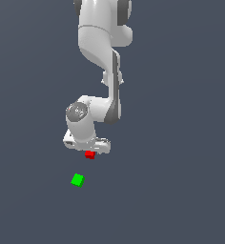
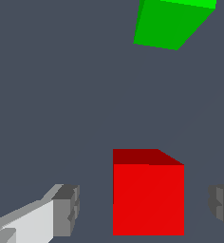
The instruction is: Stack the red cube on top of the green cube.
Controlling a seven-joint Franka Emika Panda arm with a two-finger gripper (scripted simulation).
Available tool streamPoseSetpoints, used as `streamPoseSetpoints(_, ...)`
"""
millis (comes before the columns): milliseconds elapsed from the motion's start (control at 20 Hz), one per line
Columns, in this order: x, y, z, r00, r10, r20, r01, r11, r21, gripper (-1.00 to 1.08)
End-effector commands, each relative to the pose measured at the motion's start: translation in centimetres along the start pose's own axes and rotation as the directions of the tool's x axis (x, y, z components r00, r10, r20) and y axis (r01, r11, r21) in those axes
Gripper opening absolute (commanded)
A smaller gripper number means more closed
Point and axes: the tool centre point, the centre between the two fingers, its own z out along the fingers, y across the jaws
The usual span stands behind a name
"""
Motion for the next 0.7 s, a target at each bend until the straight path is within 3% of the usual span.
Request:
streamPoseSetpoints(0, 0.01, 0.05, 1.22, 1.0, 0.001, 0.0, -0.001, 1.0, 0.0, 1.0)
streamPoseSetpoints(300, 0.18, 0.08, 2.17, 1.0, 0.001, 0.0, -0.001, 1.0, 0.0, 1.0)
streamPoseSetpoints(350, 0.18, 0.08, 2.17, 1.0, 0.001, 0.0, -0.001, 1.0, 0.0, -1.0)
streamPoseSetpoints(650, 0.18, 0.08, 2.17, 1.0, 0.001, 0.0, -0.001, 1.0, 0.0, -1.0)
